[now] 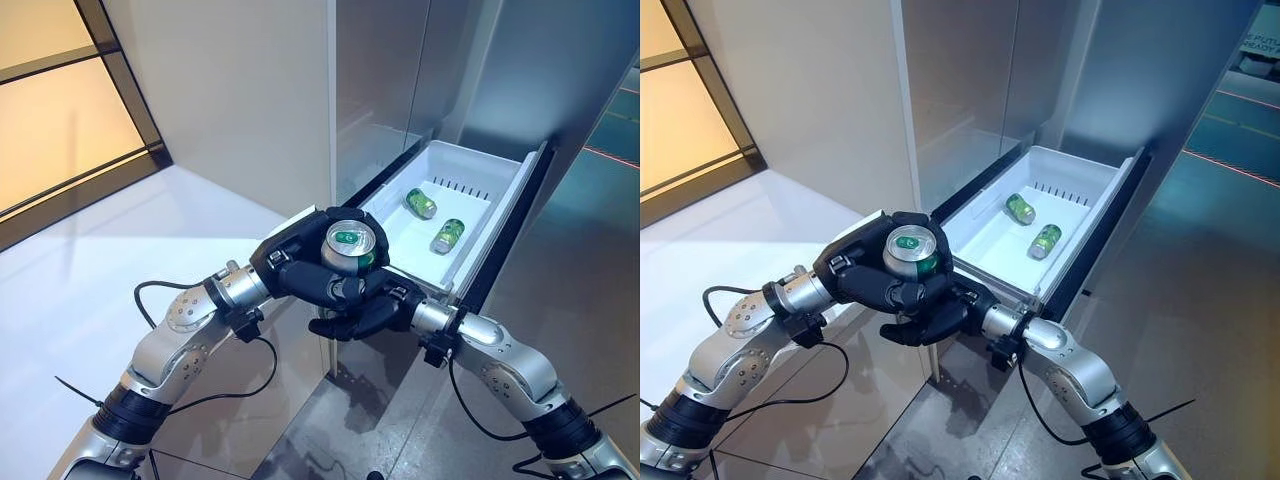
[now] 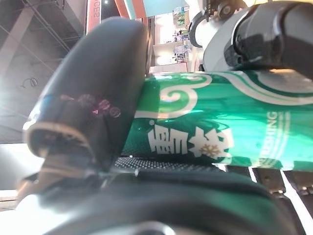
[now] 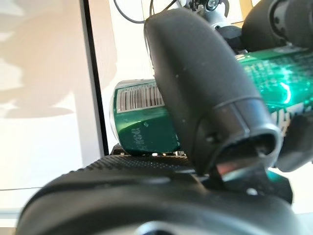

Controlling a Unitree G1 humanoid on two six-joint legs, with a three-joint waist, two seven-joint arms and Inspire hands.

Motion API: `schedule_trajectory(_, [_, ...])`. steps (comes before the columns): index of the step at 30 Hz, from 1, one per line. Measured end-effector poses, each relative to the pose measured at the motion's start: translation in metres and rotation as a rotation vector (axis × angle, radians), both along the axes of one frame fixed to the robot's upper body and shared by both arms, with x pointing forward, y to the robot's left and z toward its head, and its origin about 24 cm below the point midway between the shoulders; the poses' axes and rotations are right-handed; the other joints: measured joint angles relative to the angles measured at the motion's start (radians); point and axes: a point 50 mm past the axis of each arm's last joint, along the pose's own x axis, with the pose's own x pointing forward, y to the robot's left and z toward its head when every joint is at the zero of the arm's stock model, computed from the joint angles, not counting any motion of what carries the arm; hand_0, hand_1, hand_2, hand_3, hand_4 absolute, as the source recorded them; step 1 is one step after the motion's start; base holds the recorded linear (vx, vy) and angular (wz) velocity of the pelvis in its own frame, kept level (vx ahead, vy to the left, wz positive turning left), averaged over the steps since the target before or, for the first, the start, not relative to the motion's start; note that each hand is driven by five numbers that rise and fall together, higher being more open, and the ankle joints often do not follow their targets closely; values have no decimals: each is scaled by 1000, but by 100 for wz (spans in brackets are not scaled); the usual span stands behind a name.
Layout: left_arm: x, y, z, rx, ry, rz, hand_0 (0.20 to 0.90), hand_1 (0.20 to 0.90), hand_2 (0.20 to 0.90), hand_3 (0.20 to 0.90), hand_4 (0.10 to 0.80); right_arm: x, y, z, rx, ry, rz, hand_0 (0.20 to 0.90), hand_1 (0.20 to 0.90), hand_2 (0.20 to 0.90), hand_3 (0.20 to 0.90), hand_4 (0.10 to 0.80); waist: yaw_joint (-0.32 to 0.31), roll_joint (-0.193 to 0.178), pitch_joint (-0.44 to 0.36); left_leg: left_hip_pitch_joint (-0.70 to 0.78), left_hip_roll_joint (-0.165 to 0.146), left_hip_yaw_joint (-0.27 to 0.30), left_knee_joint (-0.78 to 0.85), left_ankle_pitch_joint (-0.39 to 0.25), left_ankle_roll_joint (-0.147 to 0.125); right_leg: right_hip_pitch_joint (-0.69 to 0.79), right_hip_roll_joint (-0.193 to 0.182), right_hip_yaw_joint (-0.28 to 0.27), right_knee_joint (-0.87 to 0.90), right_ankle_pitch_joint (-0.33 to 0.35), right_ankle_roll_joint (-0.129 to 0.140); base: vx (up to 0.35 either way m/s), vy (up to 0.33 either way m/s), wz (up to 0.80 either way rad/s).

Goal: Put drinks into fridge and close the fridge

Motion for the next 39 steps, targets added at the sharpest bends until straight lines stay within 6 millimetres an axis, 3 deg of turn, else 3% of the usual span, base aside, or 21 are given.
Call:
schedule_trajectory(1, [0, 0, -1, -2, 5, 0, 300, 300, 300, 200, 100, 0, 0, -1, -1, 6, 2, 900, 900, 900, 900, 800, 0, 0, 0, 0, 0, 0, 0, 0, 0, 0, 0, 0, 0, 0, 0, 0, 0, 0])
schedule_trajectory(2, [0, 0, -1, -4, 10, 1, 300, 300, 300, 200, 100, 0, 0, -1, -1, 9, 4, 545, 545, 545, 485, 385, 1, 0, 0, 0, 0, 0, 0, 0, 0, 0, 0, 0, 0, 0, 0, 0, 0, 0])
schedule_trajectory(3, [0, -1, -2, -5, 13, 2, 300, 300, 300, 200, 100, -1, 0, -1, -2, 11, 5, 300, 300, 300, 200, 100, 1, 0, 0, 0, 0, 0, 0, 0, 0, 0, 0, 0, 0, 0, 0, 0, 0, 0])
schedule_trajectory(11, [6, 3, -9, -94, 121, 43, 300, 300, 300, 200, 100, -2, 3, -3, -2, 7, -3, 300, 300, 300, 200, 100, 1, -1, -1, 2, 0, 1, 0, 0, 0, 1, 0, 1, 0, 1, 0, 0, 0, 0])
schedule_trajectory(27, [7, 1, -10, -121, 135, 52, 300, 300, 300, 200, 100, -1, 4, -2, 6, -12, -25, 300, 300, 300, 200, 100, 2, -3, -3, 3, 0, 10, 0, 0, 0, 0, 0, 10, 0, 4, 0, 11, 0, -1])
schedule_trajectory(29, [7, 0, -10, -117, 131, 53, 900, 900, 900, 900, 800, -1, 4, -2, 5, -12, -27, 300, 300, 300, 200, 100, 2, -4, -3, 3, 0, 11, 0, 0, 0, 0, 1, 10, 0, 5, 0, 0, 0, 0])
schedule_trajectory(39, [8, -2, -5, -138, 50, 113, 900, 900, 900, 900, 800, 0, 1, 3, 10, -13, -69, 300, 300, 300, 200, 100, 0, -7, -4, 3, 0, 12, 0, 0, 0, -1, 1, 11, 0, 5, 1, 0, 0, 0])
